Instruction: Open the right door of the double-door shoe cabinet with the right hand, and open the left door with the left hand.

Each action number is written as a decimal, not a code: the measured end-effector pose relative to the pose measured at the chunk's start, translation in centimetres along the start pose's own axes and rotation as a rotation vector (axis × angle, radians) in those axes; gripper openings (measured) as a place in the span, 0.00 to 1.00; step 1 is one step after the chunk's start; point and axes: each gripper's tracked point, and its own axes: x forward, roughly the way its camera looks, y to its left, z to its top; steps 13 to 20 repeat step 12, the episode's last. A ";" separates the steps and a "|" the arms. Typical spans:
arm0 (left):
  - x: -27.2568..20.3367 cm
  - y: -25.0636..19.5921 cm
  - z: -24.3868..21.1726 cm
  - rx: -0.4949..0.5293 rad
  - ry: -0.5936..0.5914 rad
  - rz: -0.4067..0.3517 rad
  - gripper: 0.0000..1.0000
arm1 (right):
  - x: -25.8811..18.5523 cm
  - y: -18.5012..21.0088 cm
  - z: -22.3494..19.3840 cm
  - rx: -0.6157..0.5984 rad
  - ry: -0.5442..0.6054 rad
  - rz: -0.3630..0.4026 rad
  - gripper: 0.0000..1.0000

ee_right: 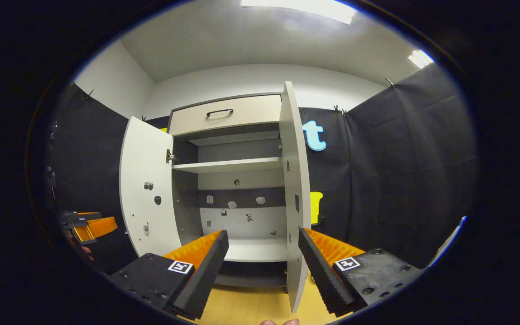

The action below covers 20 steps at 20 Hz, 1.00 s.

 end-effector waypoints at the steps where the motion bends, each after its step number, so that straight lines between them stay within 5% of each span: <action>1: 0.1 0.0 -0.1 0.006 0.000 0.001 0.96 | -0.1 -0.2 -0.1 0.003 0.003 -0.005 0.98; 20: 0.1 -0.9 -0.3 0.006 0.005 -0.014 0.96 | 0.0 -0.8 -0.3 0.009 0.005 -0.017 1.00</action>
